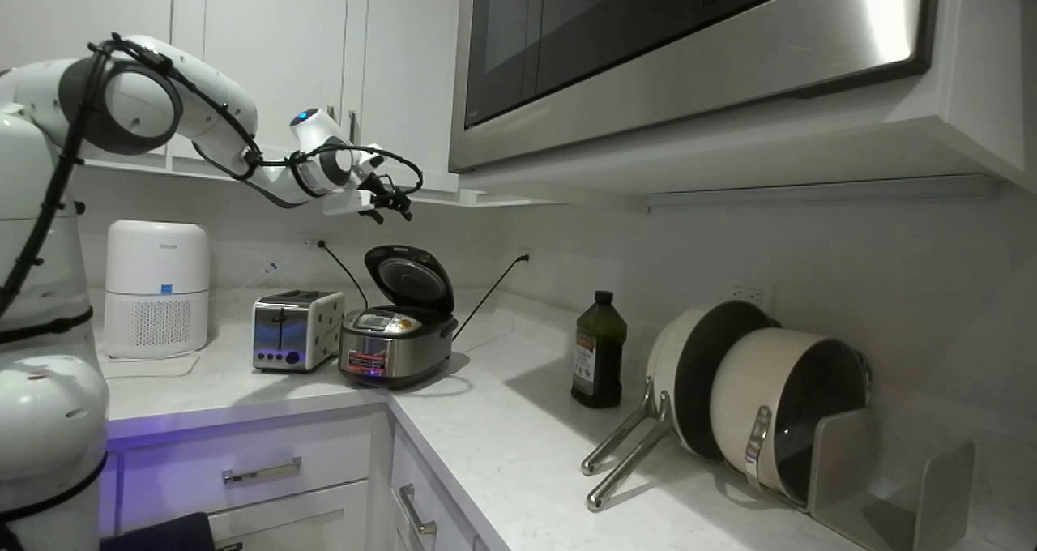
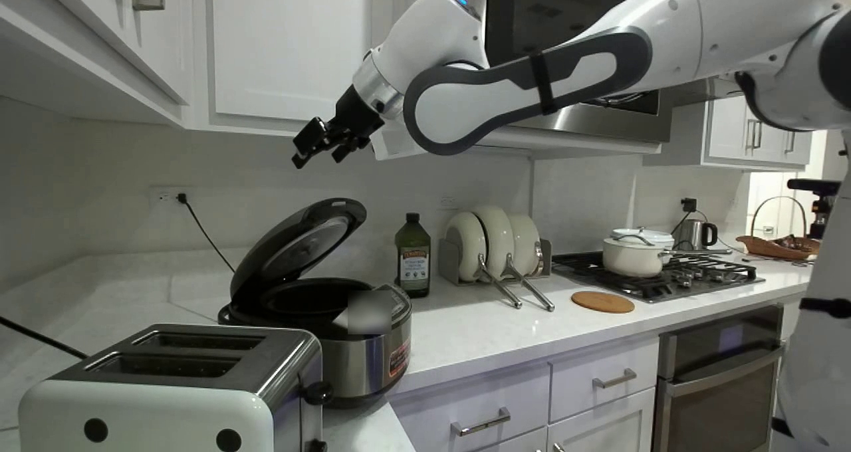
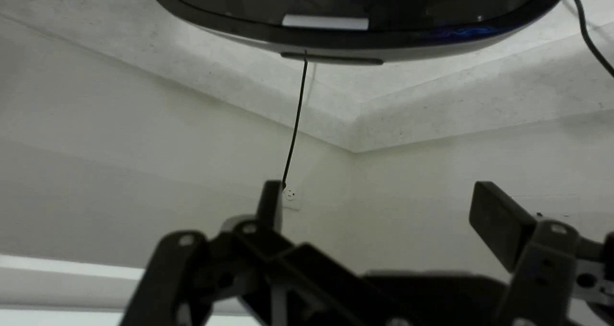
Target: Open the cooker, lift the lever on the toaster, and then close the cooker
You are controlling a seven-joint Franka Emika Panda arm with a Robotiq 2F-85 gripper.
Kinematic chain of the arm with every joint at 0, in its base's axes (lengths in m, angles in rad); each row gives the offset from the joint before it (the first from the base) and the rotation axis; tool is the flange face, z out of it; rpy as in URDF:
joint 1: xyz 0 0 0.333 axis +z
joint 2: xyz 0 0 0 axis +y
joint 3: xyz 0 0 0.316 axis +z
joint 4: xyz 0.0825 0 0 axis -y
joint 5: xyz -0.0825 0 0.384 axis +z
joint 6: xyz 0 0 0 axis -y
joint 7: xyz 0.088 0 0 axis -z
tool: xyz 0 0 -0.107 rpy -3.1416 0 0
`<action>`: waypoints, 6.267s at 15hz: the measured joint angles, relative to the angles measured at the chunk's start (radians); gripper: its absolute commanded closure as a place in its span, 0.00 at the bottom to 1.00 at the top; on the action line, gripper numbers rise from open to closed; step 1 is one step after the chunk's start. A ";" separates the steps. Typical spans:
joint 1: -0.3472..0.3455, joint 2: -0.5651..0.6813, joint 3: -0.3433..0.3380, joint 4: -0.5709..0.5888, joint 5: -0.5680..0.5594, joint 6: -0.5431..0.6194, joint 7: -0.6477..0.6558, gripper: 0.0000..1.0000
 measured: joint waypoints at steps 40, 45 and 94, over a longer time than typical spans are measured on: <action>0.334 0.578 -0.230 0.853 0.104 -0.929 0.130 1.00; 0.353 0.655 -0.251 0.985 0.140 -1.081 0.163 1.00; 0.364 1.031 -0.275 1.515 0.342 -1.582 0.169 0.14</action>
